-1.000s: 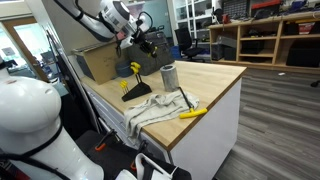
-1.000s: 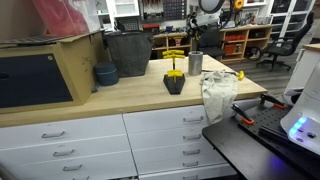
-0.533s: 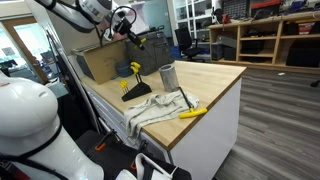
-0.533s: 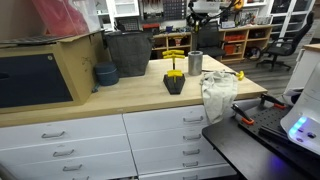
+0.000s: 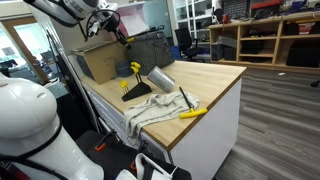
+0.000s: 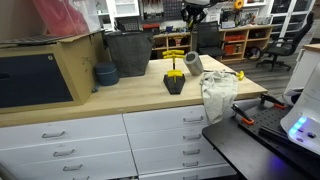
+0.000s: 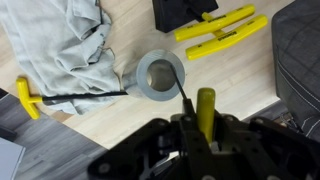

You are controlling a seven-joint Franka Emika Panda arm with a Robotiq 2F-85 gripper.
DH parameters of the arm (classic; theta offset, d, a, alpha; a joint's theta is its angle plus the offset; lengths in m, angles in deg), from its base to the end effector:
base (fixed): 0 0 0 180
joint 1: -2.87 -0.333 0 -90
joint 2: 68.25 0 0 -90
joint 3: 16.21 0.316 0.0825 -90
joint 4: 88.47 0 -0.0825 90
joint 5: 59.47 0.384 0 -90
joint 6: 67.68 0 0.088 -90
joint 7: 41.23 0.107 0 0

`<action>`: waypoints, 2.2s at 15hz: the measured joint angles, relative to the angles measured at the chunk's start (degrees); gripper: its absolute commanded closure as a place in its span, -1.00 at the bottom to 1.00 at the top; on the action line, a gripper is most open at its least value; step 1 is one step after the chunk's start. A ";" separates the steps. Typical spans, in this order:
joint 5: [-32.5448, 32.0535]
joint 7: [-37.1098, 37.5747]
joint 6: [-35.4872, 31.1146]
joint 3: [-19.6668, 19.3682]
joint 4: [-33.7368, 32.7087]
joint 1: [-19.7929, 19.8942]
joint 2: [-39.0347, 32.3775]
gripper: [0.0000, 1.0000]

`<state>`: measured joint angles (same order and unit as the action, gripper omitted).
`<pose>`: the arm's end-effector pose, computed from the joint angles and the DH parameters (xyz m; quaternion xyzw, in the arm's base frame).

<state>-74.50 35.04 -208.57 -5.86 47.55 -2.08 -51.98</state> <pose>0.4681 0.1319 0.4701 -0.8816 0.4193 -0.2129 0.0400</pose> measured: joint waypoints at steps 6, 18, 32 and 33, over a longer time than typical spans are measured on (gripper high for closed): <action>-14.46 13.56 -0.95 6.48 3.43 4.45 0.90 0.94; -21.57 16.73 -3.74 4.80 10.76 3.01 1.45 0.94; 11.98 3.82 -4.82 4.03 13.14 -3.10 11.13 0.94; 13.08 3.91 -4.83 4.07 13.13 -2.95 11.08 0.94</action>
<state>-61.42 38.95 -213.40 -1.80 60.68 -5.03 -40.90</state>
